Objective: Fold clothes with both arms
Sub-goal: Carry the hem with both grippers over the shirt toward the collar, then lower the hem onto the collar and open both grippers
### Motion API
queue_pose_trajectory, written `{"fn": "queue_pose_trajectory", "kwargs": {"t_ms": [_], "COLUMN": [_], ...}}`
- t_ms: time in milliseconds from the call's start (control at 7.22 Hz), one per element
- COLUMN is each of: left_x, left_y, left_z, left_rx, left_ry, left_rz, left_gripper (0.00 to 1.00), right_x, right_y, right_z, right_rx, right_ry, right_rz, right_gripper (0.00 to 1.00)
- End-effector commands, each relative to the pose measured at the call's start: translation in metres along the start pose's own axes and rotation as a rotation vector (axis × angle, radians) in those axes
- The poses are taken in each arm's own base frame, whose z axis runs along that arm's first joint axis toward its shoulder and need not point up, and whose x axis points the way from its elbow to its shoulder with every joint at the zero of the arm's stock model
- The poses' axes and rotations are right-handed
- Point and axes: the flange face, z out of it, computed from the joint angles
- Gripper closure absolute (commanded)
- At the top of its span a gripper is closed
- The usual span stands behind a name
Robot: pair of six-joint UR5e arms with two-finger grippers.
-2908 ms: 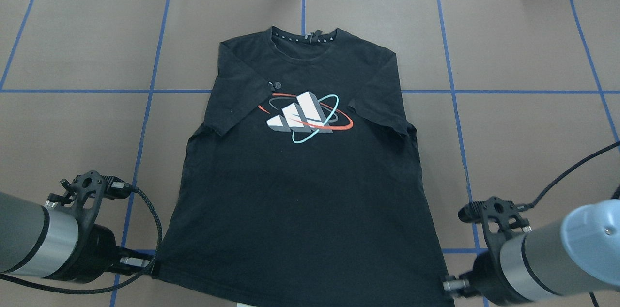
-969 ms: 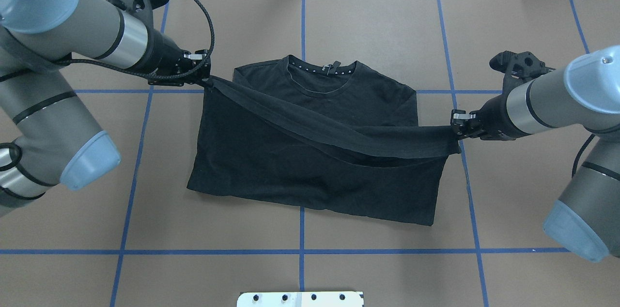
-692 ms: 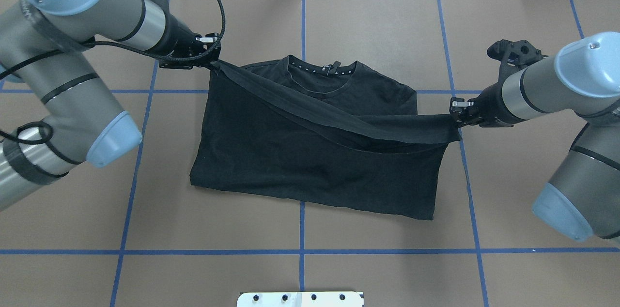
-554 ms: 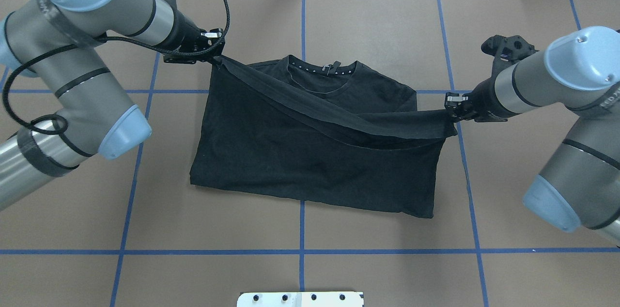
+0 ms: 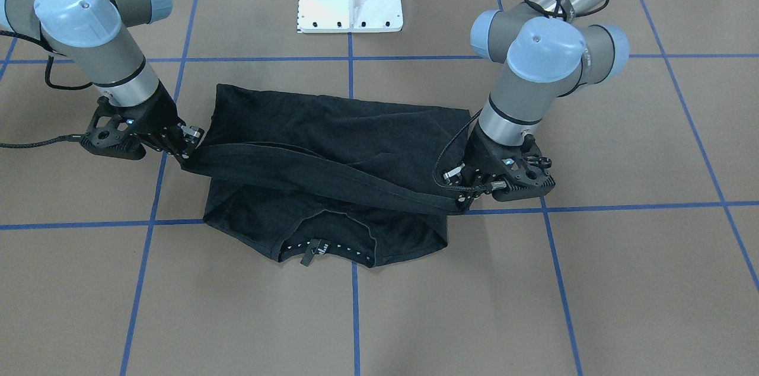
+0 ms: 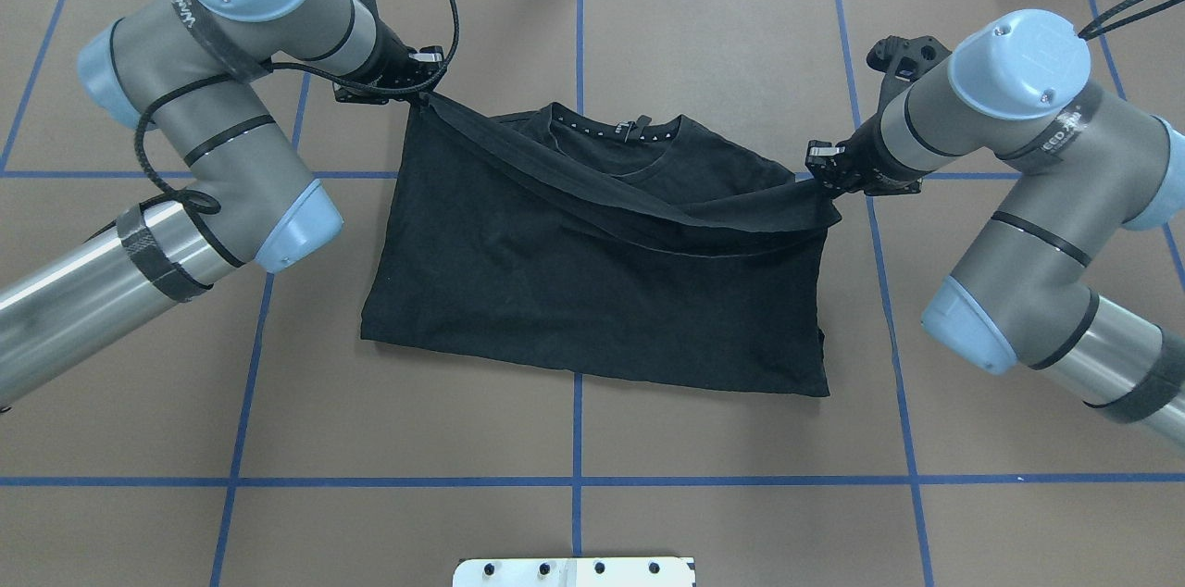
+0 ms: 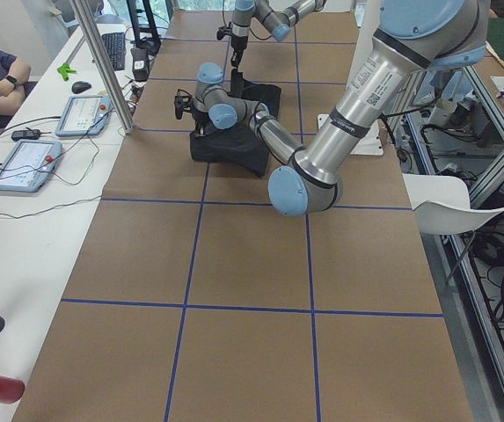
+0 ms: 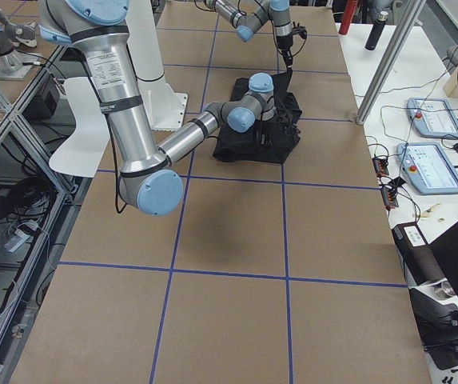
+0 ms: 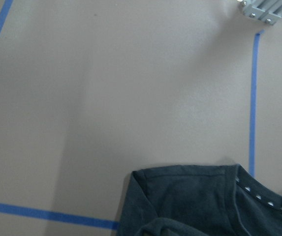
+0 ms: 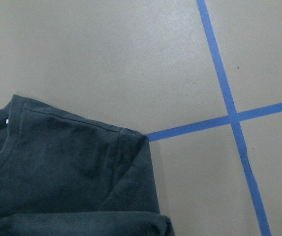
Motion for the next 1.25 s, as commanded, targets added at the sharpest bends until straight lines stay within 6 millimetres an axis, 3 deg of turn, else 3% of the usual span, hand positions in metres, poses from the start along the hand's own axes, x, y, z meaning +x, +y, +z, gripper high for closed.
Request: {"fn": "queue_pose_trajectory", "kwargs": {"t_ms": [0, 415, 1108], "left_x": [-0.008, 0.009, 0.000], "left_y": [-0.011, -0.012, -0.014], "left_z": [0.032, 0.058, 0.073], "left_rx": [0.021, 0.020, 0.028], "left_ry": [-0.026, -0.052, -0.066], "left_rz": [0.006, 0.009, 0.053], "left_gripper": [1.00, 1.00, 1.00], "right_x": [0.009, 0.003, 0.010], "right_y": [-0.016, -0.037, -0.041], "right_z": [0.019, 0.049, 0.057], "right_rx": [0.006, 0.003, 0.000], "right_ry": [0.043, 0.086, 0.105], "right_rz": [0.007, -0.012, -0.023], "right_gripper": [1.00, 1.00, 1.00]}}
